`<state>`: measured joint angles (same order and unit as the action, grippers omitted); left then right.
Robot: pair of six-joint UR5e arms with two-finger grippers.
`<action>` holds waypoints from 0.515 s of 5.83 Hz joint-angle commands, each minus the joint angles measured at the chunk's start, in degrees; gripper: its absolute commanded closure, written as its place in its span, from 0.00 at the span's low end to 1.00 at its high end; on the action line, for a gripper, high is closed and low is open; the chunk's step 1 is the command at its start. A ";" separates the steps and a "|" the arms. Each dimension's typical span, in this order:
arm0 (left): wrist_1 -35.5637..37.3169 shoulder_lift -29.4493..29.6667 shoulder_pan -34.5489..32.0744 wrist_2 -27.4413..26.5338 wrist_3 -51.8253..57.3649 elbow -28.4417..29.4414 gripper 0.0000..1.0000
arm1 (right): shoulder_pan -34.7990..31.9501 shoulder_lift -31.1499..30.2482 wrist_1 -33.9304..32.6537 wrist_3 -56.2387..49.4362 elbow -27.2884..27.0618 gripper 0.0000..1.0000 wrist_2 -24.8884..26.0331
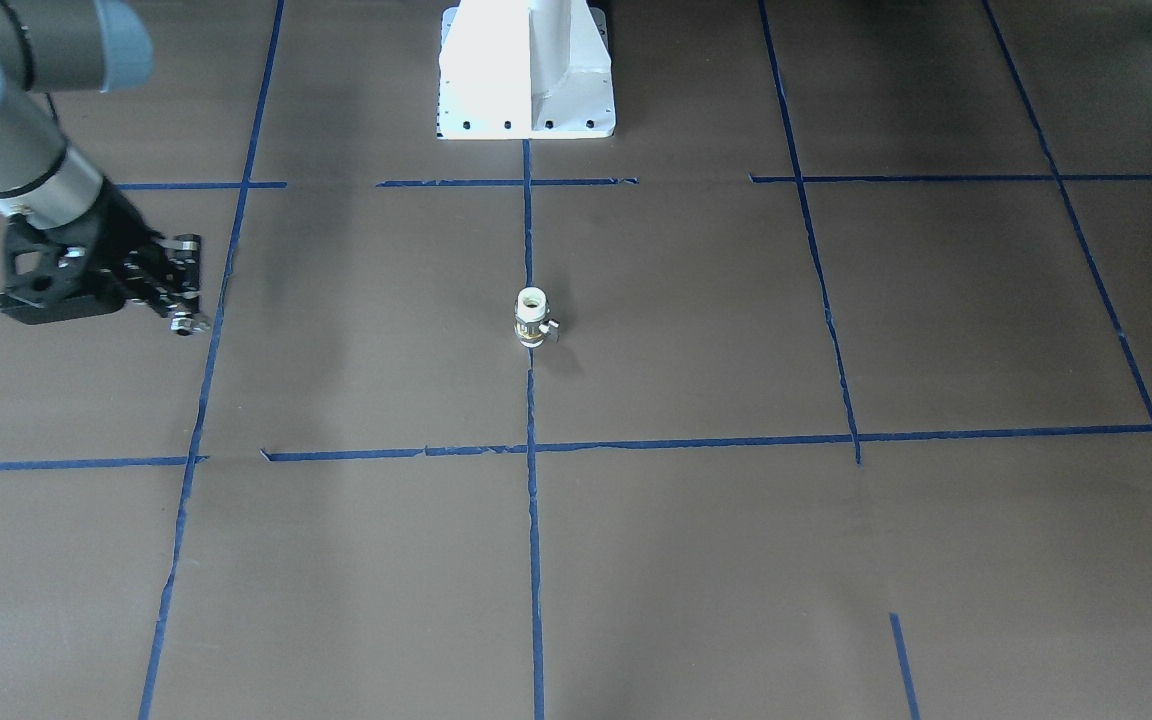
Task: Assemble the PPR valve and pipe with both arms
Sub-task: 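Lift the chrome piece with the right gripper and carry it above the fitting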
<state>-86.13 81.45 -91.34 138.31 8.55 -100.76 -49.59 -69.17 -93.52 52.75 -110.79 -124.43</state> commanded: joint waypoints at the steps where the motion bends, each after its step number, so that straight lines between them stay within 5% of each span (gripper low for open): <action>1: 0.00 -0.15 -0.06 -0.32 -0.38 -0.05 0.00 | 6.05 11.46 -5.60 17.99 0.31 1.00 4.51; 3: 0.00 -0.06 0.03 -0.32 -0.38 0.04 0.00 | 12.99 18.08 -8.52 35.15 0.49 1.00 10.76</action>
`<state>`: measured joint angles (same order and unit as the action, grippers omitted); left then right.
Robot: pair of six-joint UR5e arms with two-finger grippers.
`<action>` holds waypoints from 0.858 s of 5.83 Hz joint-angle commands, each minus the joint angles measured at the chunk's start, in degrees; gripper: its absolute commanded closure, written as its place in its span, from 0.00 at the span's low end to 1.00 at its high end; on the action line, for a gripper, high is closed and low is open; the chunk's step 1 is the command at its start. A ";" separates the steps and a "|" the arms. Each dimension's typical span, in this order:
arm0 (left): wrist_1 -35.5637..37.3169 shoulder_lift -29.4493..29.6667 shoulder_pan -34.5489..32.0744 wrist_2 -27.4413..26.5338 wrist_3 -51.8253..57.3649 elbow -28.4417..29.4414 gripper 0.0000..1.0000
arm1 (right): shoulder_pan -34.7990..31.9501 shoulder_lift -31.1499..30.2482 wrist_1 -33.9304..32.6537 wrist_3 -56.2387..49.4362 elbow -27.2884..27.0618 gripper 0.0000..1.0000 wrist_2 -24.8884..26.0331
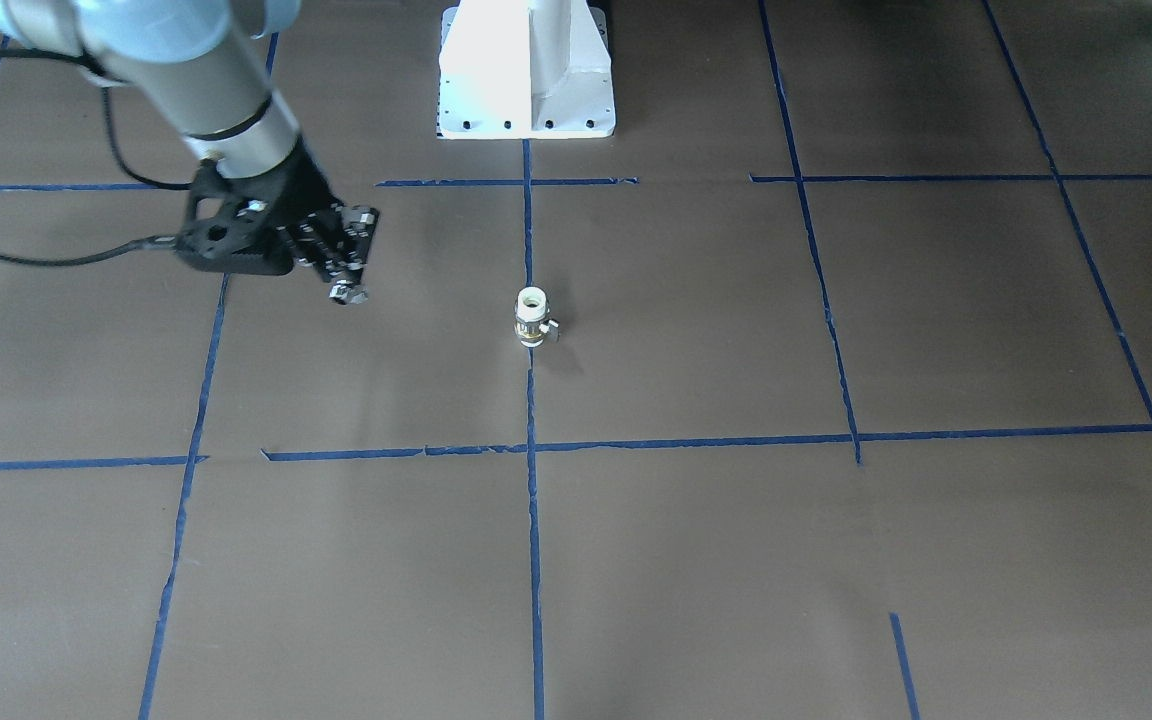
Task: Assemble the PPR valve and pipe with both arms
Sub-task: 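Lift the chrome piece with the right gripper and carry it above the fitting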
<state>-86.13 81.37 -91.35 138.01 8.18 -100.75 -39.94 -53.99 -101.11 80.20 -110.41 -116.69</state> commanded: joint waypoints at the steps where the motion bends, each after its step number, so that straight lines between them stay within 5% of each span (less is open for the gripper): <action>1: 0.00 0.01 0.03 -0.02 0.00 -0.06 0.00 | 6.34 7.71 -0.93 18.83 4.63 1.00 7.74; 3: 0.00 0.10 0.03 0.07 -0.26 -0.06 0.00 | 7.33 18.09 -0.93 25.69 18.06 1.00 9.72; 5: 0.00 0.28 0.03 0.07 -0.70 -0.06 0.00 | 9.34 18.14 -1.89 26.41 19.97 1.00 10.95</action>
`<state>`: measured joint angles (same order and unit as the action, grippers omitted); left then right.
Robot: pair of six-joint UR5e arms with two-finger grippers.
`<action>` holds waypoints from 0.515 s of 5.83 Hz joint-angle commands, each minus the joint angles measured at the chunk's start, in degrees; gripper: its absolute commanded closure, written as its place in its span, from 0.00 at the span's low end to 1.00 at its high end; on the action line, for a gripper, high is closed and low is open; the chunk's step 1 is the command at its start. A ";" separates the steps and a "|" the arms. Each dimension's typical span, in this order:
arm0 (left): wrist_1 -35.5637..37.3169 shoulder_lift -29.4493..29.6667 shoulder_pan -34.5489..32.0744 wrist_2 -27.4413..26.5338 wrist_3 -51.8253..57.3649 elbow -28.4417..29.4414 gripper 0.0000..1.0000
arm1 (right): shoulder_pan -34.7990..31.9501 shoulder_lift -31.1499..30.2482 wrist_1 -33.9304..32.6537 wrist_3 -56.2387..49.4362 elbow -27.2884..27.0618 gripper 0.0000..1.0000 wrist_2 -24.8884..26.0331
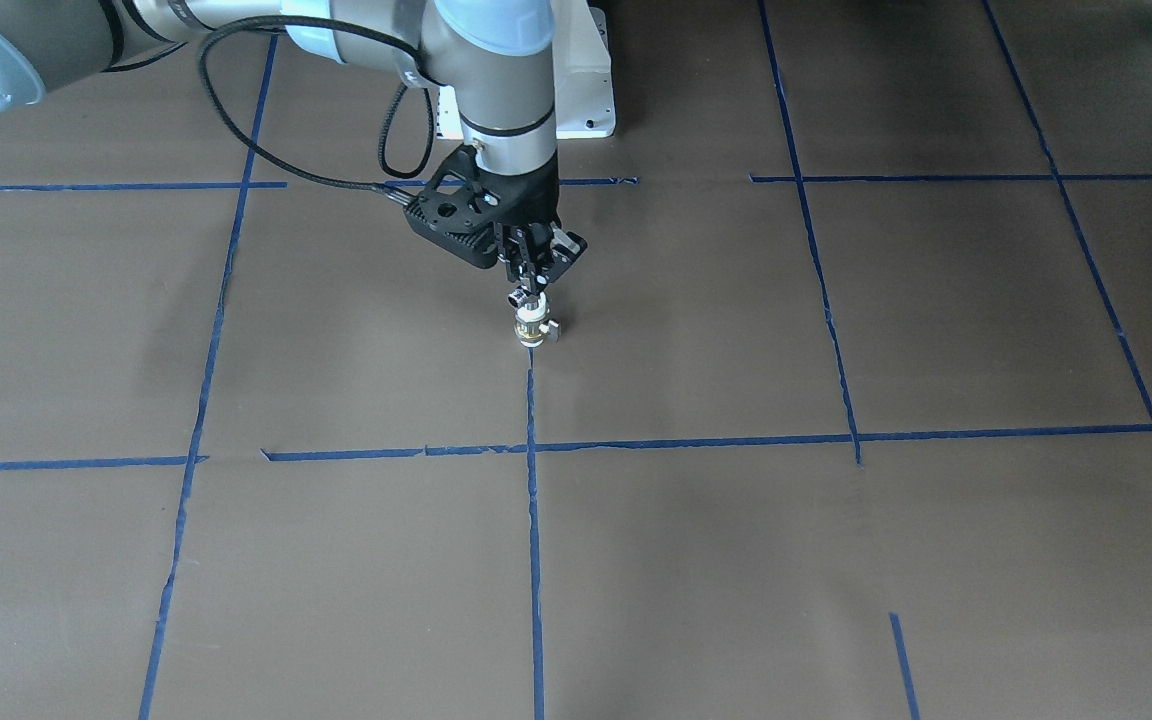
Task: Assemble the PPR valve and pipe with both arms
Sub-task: 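Lower the chrome piece onto the white fitting and press it in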
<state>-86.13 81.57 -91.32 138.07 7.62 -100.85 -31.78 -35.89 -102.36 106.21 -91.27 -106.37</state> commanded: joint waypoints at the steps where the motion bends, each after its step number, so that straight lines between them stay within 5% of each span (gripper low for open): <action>1: 0.00 0.16 0.00 0.09 -0.75 0.04 0.00 | 2.06 0.03 -1.95 0.22 0.83 1.00 1.33; 3: 0.09 0.17 0.00 0.09 -0.76 0.04 0.00 | 2.33 -0.41 -1.97 0.13 0.57 1.00 1.43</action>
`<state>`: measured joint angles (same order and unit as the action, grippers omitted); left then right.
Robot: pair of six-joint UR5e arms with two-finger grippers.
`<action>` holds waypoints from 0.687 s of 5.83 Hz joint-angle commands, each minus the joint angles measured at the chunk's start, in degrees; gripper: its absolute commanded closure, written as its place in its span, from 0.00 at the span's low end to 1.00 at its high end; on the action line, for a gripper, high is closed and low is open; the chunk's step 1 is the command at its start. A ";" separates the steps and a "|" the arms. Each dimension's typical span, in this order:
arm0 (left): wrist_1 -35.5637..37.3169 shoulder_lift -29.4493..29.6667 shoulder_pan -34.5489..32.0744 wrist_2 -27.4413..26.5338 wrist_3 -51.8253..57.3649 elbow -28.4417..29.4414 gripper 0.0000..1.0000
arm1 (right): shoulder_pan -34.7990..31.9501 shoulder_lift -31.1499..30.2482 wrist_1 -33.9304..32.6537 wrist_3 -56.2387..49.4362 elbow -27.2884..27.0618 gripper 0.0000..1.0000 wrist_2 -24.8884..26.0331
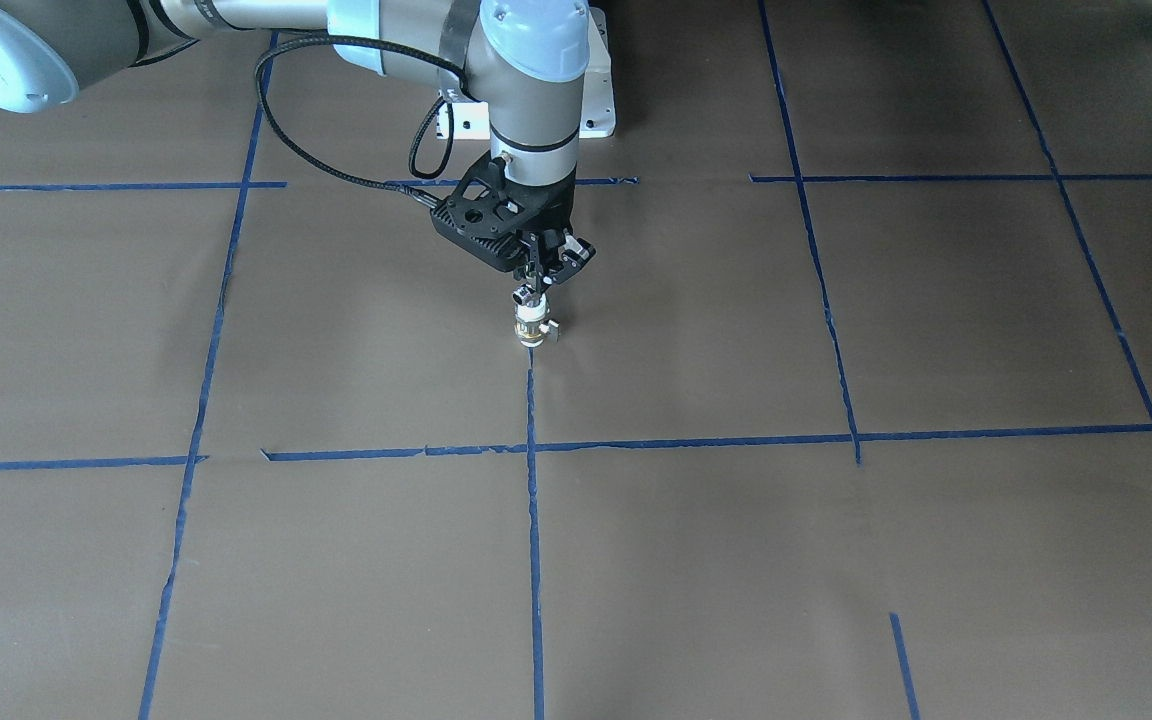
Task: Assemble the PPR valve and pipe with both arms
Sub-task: 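Lower the chrome piece onto the white fitting and press it in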
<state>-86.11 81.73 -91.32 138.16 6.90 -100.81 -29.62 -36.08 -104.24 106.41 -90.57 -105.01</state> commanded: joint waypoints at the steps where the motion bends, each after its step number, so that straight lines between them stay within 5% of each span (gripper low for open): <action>1: -0.03 0.01 0.00 -0.08 -0.04 0.00 0.00 | 0.17 -0.22 -0.09 -0.07 -0.30 1.00 0.07; 4: -0.03 0.18 0.09 -0.08 -0.13 -0.08 0.00 | 0.26 -0.66 0.00 -0.24 -0.13 1.00 0.16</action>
<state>-86.13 81.88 -91.26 138.13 6.77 -100.87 -29.40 -36.62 -104.30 106.20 -90.78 -104.91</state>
